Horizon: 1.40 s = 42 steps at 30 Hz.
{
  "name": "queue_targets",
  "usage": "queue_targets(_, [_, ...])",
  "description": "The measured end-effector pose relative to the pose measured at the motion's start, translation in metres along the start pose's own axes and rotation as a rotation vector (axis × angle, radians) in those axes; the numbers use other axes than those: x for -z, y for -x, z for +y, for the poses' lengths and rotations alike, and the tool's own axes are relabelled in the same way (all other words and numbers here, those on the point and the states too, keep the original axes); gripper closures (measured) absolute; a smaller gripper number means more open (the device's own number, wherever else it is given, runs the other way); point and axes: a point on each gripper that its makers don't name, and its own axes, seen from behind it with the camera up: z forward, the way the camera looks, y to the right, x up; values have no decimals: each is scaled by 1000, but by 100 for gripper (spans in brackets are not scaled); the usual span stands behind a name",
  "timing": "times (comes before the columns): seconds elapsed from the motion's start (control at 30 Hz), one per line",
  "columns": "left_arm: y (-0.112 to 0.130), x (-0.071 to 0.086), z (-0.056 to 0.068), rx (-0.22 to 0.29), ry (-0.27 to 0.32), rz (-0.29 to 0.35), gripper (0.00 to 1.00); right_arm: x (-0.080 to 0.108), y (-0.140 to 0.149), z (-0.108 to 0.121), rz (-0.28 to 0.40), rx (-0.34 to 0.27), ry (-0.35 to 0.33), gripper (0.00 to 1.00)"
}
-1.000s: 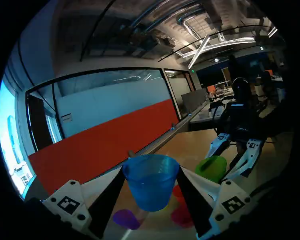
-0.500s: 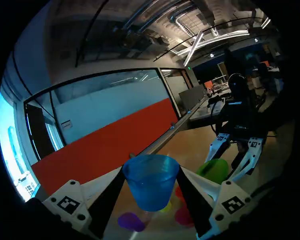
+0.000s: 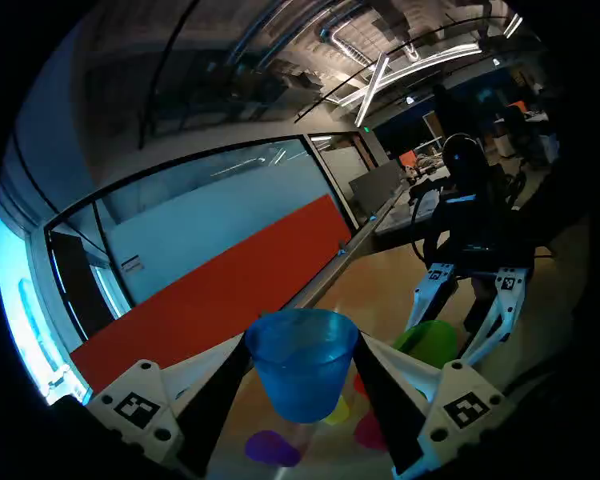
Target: Pour water
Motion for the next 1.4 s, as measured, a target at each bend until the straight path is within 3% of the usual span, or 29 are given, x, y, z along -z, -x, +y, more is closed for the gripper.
queue_targets(1.4, [-18,-4,12,-203,27,5,13,-6,2,-9,3,3,-30,12])
